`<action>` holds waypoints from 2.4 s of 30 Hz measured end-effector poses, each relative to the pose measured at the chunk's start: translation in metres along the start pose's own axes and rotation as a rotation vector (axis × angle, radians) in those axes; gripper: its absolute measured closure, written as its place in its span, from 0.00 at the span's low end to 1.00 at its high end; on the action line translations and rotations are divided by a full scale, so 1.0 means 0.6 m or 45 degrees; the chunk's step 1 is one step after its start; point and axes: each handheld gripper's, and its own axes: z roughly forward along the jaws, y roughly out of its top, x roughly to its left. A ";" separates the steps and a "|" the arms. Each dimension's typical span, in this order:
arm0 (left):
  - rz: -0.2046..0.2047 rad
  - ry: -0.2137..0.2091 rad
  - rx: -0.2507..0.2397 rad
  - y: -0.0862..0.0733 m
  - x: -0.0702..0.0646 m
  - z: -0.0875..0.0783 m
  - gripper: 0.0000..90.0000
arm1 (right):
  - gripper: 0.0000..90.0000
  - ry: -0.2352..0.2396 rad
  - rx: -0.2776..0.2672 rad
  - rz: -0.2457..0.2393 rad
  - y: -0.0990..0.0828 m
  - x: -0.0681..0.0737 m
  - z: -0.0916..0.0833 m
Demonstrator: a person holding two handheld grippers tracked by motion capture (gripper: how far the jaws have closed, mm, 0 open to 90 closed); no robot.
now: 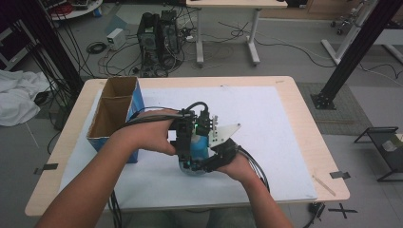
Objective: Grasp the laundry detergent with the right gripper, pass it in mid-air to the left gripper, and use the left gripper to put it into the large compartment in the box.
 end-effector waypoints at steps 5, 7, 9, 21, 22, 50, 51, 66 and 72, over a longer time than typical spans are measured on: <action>-0.008 0.043 0.022 0.001 0.000 0.005 0.02 | 0.51 0.000 -0.016 -0.023 0.002 0.000 0.003; -0.011 0.051 0.026 0.002 0.001 0.006 0.04 | 0.51 -0.004 -0.055 -0.082 0.004 -0.005 0.007; -0.034 0.027 0.039 0.002 0.000 0.009 0.08 | 0.51 -0.008 -0.046 -0.066 0.004 -0.004 0.006; -0.022 0.072 0.041 0.005 0.002 0.006 0.15 | 0.51 -0.017 -0.036 -0.026 0.004 -0.001 0.003; -0.021 0.052 0.036 0.005 0.002 0.006 0.16 | 0.51 -0.017 -0.034 -0.024 0.004 -0.001 0.003; -0.022 0.037 0.057 0.008 0.000 0.006 0.32 | 0.51 -0.018 0.003 0.029 0.005 0.005 0.006; -0.010 0.044 0.057 0.008 0.001 0.006 0.32 | 0.51 -0.012 0.001 0.032 0.005 0.005 0.006; -0.035 0.039 0.078 0.006 -0.002 0.005 0.42 | 0.51 -0.009 -0.001 0.020 0.005 0.005 0.011; -0.024 0.047 0.078 0.006 -0.003 0.004 0.43 | 0.51 0.005 0.011 0.063 0.006 0.010 0.012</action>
